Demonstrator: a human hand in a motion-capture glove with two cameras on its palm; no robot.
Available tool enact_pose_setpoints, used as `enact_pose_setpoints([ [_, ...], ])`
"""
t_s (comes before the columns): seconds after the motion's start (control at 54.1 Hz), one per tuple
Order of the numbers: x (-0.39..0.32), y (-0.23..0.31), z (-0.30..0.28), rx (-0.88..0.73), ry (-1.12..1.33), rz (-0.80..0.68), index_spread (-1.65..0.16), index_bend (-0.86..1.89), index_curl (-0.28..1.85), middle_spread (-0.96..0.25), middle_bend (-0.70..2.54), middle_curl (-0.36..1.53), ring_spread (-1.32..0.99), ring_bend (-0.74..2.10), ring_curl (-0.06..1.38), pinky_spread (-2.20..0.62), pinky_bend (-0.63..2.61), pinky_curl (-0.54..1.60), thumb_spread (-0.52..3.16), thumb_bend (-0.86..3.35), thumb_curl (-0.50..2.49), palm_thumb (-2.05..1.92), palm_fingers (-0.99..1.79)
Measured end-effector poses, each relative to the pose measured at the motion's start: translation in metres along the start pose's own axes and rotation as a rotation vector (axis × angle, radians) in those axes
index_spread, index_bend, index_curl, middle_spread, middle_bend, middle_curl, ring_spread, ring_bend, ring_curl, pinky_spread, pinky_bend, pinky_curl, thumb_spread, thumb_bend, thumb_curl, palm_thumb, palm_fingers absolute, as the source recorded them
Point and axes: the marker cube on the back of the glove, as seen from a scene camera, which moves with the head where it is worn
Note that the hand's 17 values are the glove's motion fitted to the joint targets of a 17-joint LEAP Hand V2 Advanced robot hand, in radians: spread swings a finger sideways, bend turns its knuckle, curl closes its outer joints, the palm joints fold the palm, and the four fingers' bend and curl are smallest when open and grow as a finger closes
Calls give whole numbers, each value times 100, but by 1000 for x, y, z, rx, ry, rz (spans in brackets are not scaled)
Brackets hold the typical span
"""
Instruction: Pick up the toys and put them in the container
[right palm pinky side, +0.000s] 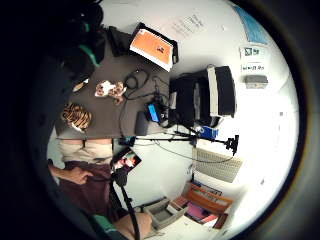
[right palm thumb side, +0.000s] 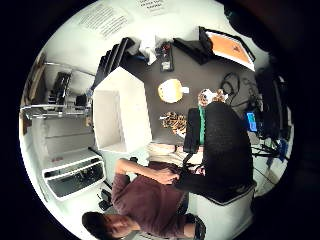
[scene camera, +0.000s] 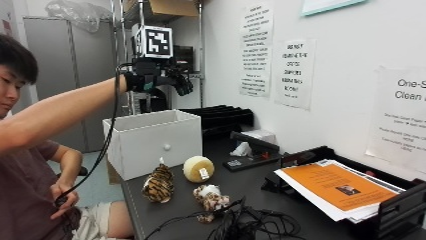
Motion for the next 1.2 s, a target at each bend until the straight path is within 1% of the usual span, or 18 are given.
enact_pose_setpoints([
  [0.018,1,-1,0,-3,5,3,-8,2,-1,-2,13,1,-8,44,6,-7,65,13,44,8,1,9,43],
  [0.092,2,-6,2,-17,18,20,-12,5,2,-3,16,4,-12,55,14,-10,77,23,78,11,3,11,35],
  [0.203,3,-12,5,-38,32,16,-15,10,4,-4,20,9,-16,63,19,-12,86,29,114,13,7,10,26],
  [0.314,4,-17,8,-65,28,5,-17,11,6,-4,21,13,-19,69,22,-12,92,31,134,14,11,8,22],
  [0.444,6,-26,11,-71,18,0,-18,13,9,-4,23,18,-20,74,24,-12,96,33,148,13,15,6,18],
  [0.518,7,-33,14,-79,11,-11,-18,12,11,-4,23,21,-20,75,25,-11,99,34,151,13,17,4,13],
  [0.573,9,-40,18,-87,15,-6,-19,12,12,-4,21,22,-19,75,26,-8,100,35,151,11,18,2,1],
  [0.592,11,-42,19,-89,14,-7,-19,13,13,-4,23,23,-19,76,27,-9,101,36,153,11,18,2,5],
  [0.666,18,-54,30,-95,-9,-16,-20,10,13,-2,19,24,-13,71,25,-5,104,36,149,7,19,-2,-11],
  [0.74,23,-67,44,-103,-18,-23,-20,9,13,-1,17,25,-9,66,24,-2,105,36,145,4,20,-2,-19],
  [0.776,24,-74,52,-105,-22,-25,-20,8,14,-1,17,25,-8,65,24,-1,106,36,144,3,21,-2,-17],
  [0.813,24,-81,60,-108,-30,-23,-20,8,14,-1,17,26,-6,61,22,0,104,35,141,1,21,-2,-23],
  [0.85,25,-86,68,-115,-34,-26,-21,8,14,0,16,26,-5,59,22,1,104,35,140,0,22,-2,-23],
  [1.017,33,-117,130,-207,-62,-13,-21,5,13,0,16,27,-1,50,20,3,98,34,133,-2,24,-1,-28],
  [1.202,33,-135,198,-303,-126,-20,-21,5,12,-1,15,27,0,47,21,4,95,33,128,-2,26,-1,-26],
])
